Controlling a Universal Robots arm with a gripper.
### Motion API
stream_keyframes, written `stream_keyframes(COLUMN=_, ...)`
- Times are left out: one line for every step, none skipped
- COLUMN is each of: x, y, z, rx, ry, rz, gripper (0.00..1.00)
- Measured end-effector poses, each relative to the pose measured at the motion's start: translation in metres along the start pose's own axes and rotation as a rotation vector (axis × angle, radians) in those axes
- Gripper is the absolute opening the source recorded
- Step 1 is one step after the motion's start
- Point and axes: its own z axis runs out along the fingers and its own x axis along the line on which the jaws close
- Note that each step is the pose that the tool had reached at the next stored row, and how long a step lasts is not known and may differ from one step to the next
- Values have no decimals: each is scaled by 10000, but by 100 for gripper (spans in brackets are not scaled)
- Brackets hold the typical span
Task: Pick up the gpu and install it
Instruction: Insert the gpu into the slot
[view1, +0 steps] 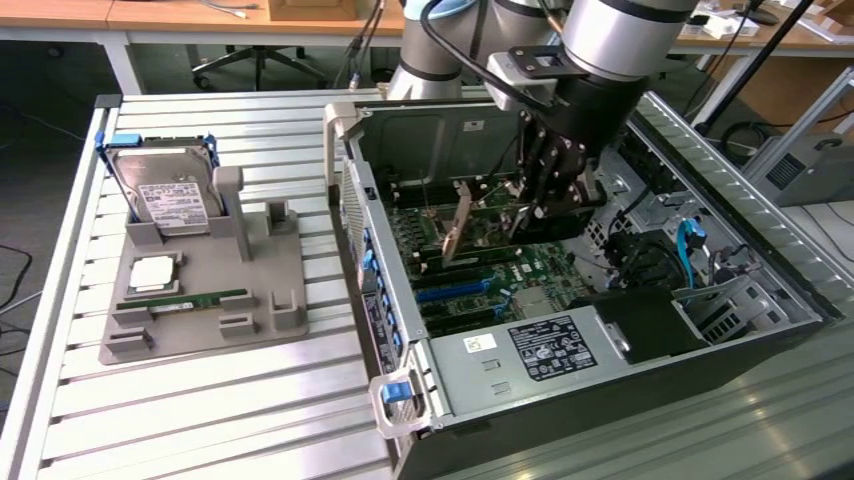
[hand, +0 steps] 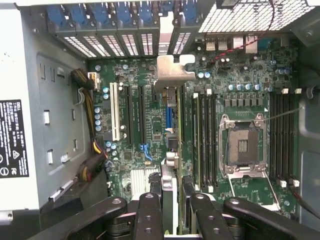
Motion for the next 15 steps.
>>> stream_keyframes(x=8, y=18, z=5, rx=2, ry=-1, rz=1, gripper=27)
stream_keyframes(x=16, y=35, z=9, rx=3, ry=-2, rz=0, gripper=27)
stream_keyframes(x=23, y=50, z=13, rx=4, ry=-1, rz=0, gripper=27)
stream_keyframes(x=28, y=63, z=18, rx=5, ry=-2, rz=0, gripper=27)
stream_keyframes(x=37, y=85, z=26, rx=6, ry=-3, rz=1, gripper=27)
stream_keyframes(x=42, y=97, z=33, rx=7, ry=-4, rz=0, gripper=27)
stream_keyframes(x=46, y=107, z=41, rx=6, ry=-3, rz=0, gripper=27)
stream_keyframes(x=49, y=114, z=51, rx=6, ry=-2, rz=0, gripper=27)
stream_keyframes(x=52, y=119, z=62, rx=6, ry=-2, rz=0, gripper=27)
stream_keyframes(x=54, y=126, z=75, rx=6, ry=-3, rz=0, gripper=27)
stream_keyframes(x=57, y=137, z=88, rx=6, ry=-1, rz=0, gripper=27)
stream_keyframes(x=60, y=166, z=122, rx=6, ry=-3, rz=1, gripper=27)
stream_keyframes(x=62, y=203, z=156, rx=6, ry=-3, rz=1, gripper=27)
stream_keyframes(x=63, y=217, z=186, rx=5, ry=-1, rz=1, gripper=27)
stream_keyframes(x=64, y=223, z=215, rx=6, ry=-2, rz=0, gripper=27)
